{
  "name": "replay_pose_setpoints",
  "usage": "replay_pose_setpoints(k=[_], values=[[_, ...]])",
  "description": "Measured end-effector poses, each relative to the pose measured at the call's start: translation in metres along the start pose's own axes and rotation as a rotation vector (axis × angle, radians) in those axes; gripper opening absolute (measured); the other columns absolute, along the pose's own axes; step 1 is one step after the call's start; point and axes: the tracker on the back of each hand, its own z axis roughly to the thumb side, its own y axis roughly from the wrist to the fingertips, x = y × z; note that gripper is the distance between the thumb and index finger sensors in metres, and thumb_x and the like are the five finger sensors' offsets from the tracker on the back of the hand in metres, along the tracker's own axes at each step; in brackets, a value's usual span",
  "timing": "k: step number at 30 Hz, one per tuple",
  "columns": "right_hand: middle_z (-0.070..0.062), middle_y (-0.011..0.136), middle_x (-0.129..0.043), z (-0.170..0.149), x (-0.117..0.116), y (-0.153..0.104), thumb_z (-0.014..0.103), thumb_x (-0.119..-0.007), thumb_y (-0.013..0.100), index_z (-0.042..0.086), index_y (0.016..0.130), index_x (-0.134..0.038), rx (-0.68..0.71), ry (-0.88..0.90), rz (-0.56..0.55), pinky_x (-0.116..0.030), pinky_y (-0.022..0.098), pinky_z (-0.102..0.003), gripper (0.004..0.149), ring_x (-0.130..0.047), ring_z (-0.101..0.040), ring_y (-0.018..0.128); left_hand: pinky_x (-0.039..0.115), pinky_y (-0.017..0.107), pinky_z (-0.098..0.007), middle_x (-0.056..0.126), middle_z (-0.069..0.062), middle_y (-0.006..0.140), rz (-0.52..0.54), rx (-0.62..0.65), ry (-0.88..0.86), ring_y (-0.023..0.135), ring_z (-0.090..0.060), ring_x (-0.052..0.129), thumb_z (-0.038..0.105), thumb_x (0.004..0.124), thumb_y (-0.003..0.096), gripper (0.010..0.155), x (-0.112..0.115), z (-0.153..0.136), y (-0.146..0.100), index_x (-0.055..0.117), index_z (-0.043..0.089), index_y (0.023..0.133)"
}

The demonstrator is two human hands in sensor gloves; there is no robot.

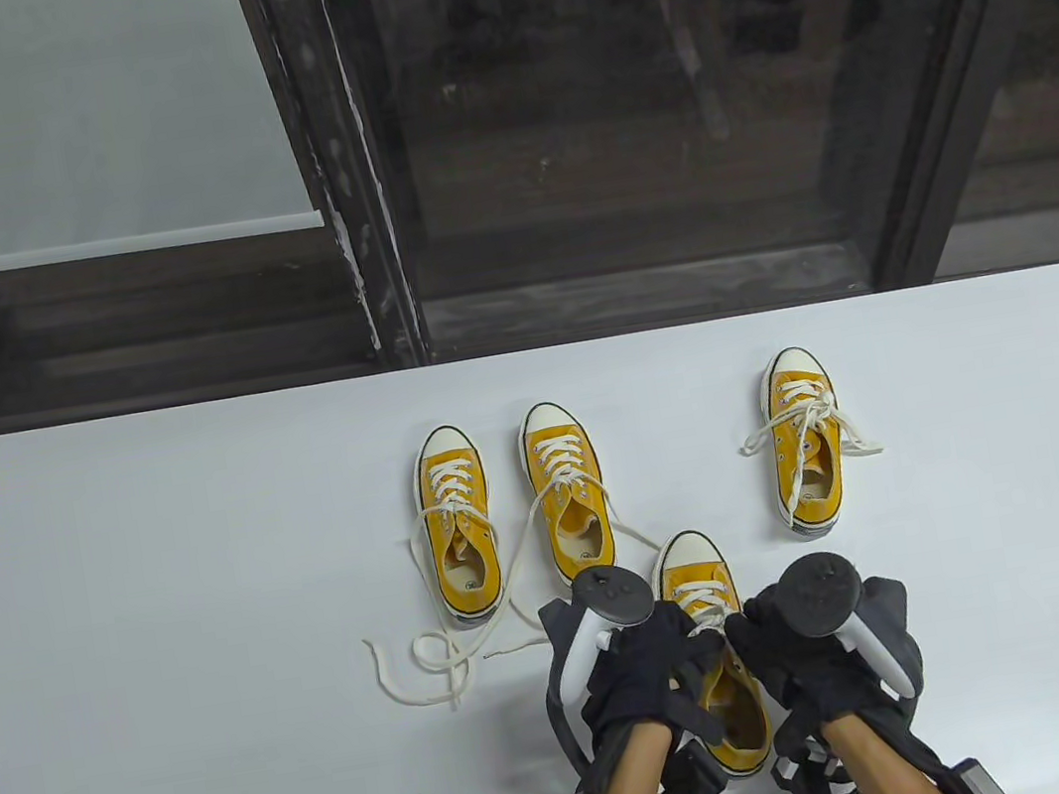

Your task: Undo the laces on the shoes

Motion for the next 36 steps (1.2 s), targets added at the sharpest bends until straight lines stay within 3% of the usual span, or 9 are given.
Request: replay_pose_setpoints(k=[3,5,8,13,18,23,28,32,36], values=[[-0.004,0.113,-0.061,0.007,0.001,-0.003,0.049,-0.066,0.066,0.028,0.091,-0.078,0.018,-0.02,-0.035,-0.044,0.072,-0.069,0.035,-0.048,-0.037,0.112,0.034,0.083,-0.064,0.058,0.006,0.11,0.031,-0.005,0.011,0.11,-0.024,0.051,0.053,0.062,0.0679,0.041,-0.002,0.0,-0.002,0.055,0.037,0.105],[-0.006,0.117,-0.051,0.006,0.001,-0.001,0.044,-0.067,0.066,0.032,0.098,-0.064,0.054,0.067,0.062,-0.043,0.073,-0.068,0.035,-0.041,-0.039,0.113,0.032,0.083,-0.065,0.054,0.007,0.113,0.026,0.02,0.025,0.113,-0.024,0.047,0.049,0.061,0.069,0.042,-0.002,0.003,-0.002,0.05,0.038,0.108],[-0.008,0.118,-0.04,0.004,0.0,0.002,0.041,-0.072,0.065,0.034,0.095,-0.059,0.105,0.193,0.19,-0.035,0.076,-0.067,0.033,-0.029,-0.041,0.113,0.032,0.084,-0.064,0.053,0.013,0.114,0.027,0.064,0.051,0.116,-0.019,0.044,0.044,0.064,0.0692,0.04,-0.002,0.008,-0.004,0.05,0.039,0.106],[-0.002,0.115,-0.054,0.003,0.005,-0.002,0.048,-0.07,0.065,0.036,0.085,-0.069,0.089,0.094,0.057,-0.037,0.075,-0.07,0.024,-0.038,-0.038,0.114,0.031,0.084,-0.064,0.058,0.012,0.108,0.034,0.069,0.037,0.114,-0.019,0.045,0.051,0.07,0.0656,0.04,-0.007,0.005,-0.005,0.057,0.035,0.1],[0.001,0.112,-0.065,0.0,0.002,-0.003,0.055,-0.061,0.066,0.035,0.082,-0.078,0.0,0.007,-0.056,-0.046,0.071,-0.071,0.03,-0.051,-0.038,0.111,0.033,0.083,-0.065,0.058,0.008,0.108,0.03,0.034,-0.004,0.112,-0.022,0.047,0.049,0.067,0.0668,0.04,-0.007,-0.002,-0.002,0.057,0.031,0.101],[0.0,0.122,-0.043,0.002,0.0,0.001,0.045,-0.059,0.069,0.042,0.106,-0.06,0.063,0.066,0.062,-0.037,0.074,-0.07,0.037,-0.036,-0.039,0.114,0.033,0.083,-0.064,0.059,0.01,0.109,0.022,0.055,0.02,0.114,-0.02,0.048,0.044,0.066,0.0682,0.039,-0.005,0.003,-0.003,0.055,0.036,0.104],[-0.006,0.116,-0.052,-0.006,0.002,0.002,0.039,-0.055,0.069,0.029,0.101,-0.064,-0.037,0.157,0.042,-0.042,0.073,-0.07,0.035,-0.043,-0.039,0.112,0.041,0.082,-0.061,0.065,0.006,0.105,0.047,-0.013,-0.042,0.108,-0.021,0.058,0.042,0.065,0.0677,0.039,-0.006,-0.005,-0.003,0.056,0.03,0.104],[-0.008,0.117,-0.044,-0.016,0.002,0.008,0.039,-0.051,0.069,0.027,0.104,-0.054,-0.035,0.36,0.179,-0.041,0.074,-0.068,0.037,-0.04,-0.04,0.112,0.039,0.083,-0.061,0.059,0.007,0.108,-0.031,0.042,-0.103,0.11,-0.021,0.054,0.04,0.062,0.0688,0.04,-0.007,-0.006,0.001,0.05,0.031,0.106],[-0.007,0.115,-0.04,-0.011,0.004,0.008,0.046,-0.064,0.067,0.03,0.092,-0.055,0.033,0.369,0.221,-0.038,0.075,-0.068,0.031,-0.038,-0.039,0.112,0.038,0.084,-0.061,0.062,0.012,0.101,-0.018,0.082,-0.074,0.109,-0.017,0.055,0.055,0.073,0.0642,0.04,-0.008,-0.001,-0.002,0.055,0.035,0.095]])
